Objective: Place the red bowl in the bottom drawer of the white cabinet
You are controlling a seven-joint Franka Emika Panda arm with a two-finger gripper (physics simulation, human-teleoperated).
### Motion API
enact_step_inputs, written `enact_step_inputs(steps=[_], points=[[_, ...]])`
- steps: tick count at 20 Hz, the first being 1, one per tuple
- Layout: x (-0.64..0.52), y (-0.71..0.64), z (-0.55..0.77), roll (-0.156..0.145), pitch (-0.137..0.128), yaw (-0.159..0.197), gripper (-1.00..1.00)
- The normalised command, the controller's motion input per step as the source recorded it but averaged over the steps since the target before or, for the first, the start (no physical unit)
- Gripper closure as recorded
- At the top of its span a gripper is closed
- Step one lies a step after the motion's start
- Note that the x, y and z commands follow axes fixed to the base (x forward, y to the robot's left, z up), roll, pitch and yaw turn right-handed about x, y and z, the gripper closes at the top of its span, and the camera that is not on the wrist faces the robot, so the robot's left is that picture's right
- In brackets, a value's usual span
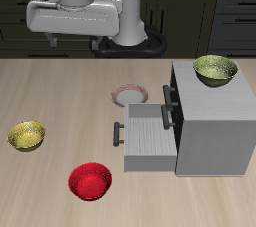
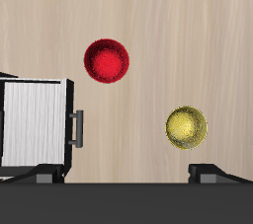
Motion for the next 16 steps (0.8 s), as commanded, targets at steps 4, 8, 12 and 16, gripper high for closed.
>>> enact_step_inputs(steps=[4,8,12,16], points=[[0.31,0.00,-0.03,-0.016,0.007,0.003,-1.00],[0.33,-0.02,-0.06,-0.012,0.001,0.012,-1.00],[0.23,-0.02,-0.05,-0.011,0.003,0.015,-1.00],[0.40,0.04,-0.05,-0.001,-0.005,0.001,-1.00]])
